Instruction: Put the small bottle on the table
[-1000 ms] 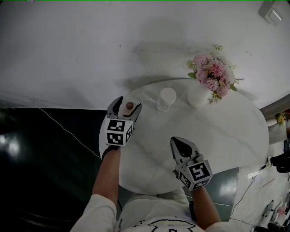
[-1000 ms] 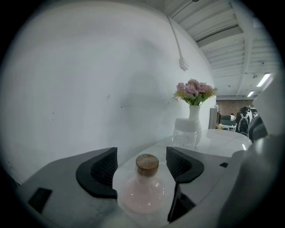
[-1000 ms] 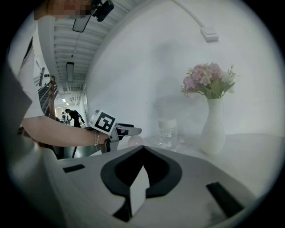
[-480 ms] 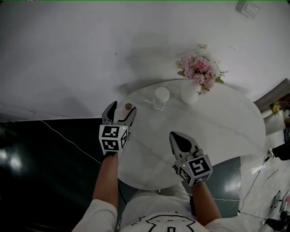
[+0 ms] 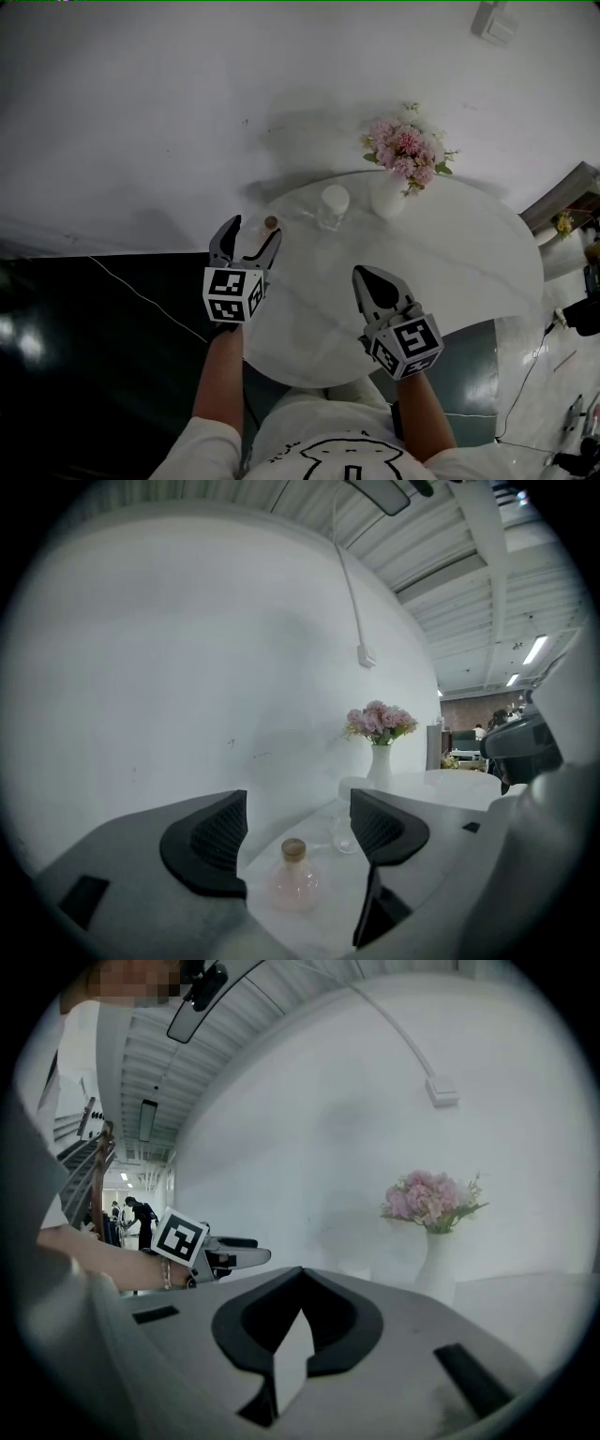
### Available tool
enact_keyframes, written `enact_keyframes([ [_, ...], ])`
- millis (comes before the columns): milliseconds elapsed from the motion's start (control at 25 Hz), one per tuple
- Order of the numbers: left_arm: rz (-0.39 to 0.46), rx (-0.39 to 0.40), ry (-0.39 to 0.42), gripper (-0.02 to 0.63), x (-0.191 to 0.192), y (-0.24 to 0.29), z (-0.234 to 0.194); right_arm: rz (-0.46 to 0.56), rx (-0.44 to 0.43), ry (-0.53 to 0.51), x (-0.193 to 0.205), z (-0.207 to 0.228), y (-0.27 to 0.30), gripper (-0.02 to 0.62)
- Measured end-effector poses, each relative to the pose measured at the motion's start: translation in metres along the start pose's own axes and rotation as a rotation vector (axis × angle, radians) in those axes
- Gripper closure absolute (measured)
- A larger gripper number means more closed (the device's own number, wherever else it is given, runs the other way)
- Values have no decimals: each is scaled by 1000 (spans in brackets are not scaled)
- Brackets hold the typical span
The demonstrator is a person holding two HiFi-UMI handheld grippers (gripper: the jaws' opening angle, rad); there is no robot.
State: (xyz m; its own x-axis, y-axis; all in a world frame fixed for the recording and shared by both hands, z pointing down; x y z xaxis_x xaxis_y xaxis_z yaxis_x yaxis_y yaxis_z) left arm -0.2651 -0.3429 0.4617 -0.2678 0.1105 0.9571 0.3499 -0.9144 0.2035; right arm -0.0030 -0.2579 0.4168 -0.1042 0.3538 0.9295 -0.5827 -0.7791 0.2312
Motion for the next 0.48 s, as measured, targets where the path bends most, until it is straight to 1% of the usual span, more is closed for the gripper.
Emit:
enact_keyframes([
  [200,18,-10,17,253,-11,-14,3,28,-6,-14,-11,-4,-7,604],
  [480,45,-19,33,253,-28,-44,19,64,-10,-37,-22,-7,-29,603],
])
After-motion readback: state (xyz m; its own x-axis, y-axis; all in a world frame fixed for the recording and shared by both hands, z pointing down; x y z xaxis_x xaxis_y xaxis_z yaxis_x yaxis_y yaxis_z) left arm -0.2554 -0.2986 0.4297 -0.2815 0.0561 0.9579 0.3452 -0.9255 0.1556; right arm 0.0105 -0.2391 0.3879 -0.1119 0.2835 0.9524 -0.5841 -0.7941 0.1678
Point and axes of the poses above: the fingertips, and each gripper's own axes: y forward along the fingers, z to its right, x out of its underside, the point moved 9 cm from there along -y, backward along the fingers, and after that the axes turned 13 degrees about y, right-handed, at the moved point
